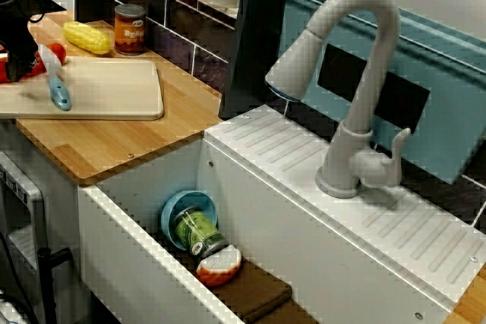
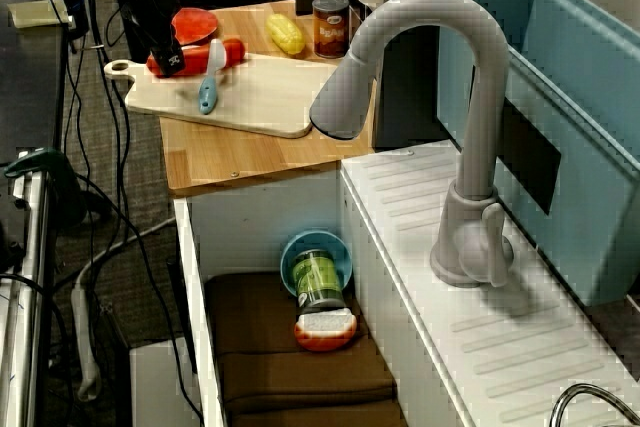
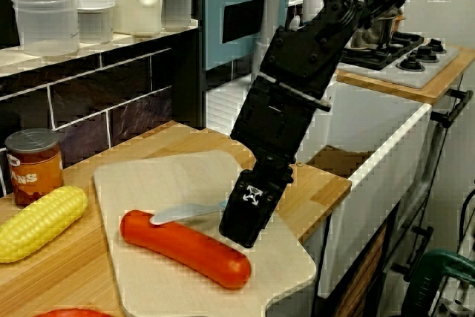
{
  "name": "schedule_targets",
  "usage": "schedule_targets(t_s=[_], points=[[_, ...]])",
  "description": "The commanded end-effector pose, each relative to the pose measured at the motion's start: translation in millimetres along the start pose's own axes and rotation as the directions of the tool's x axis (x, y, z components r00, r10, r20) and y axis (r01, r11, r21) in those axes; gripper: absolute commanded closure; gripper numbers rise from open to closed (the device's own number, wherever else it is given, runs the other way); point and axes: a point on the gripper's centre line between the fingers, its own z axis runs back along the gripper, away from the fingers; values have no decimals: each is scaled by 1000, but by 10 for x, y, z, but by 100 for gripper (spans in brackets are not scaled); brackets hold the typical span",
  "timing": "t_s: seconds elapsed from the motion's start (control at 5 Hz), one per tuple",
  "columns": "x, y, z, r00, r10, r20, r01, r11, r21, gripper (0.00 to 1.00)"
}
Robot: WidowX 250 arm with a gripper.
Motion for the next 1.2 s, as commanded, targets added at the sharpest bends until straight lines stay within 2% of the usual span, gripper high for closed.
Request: schedule_targets(t_s=[0.0,0.2,0.4,1.0], points=[[92,98,55,998,-37,51,33,997,73,0],[108,109,43,996,-77,40,73,993,91,0],[125,145,35,993,-122,7,120,987,109,0],[196,236,18,988,-146,-39,150,983,103,0]])
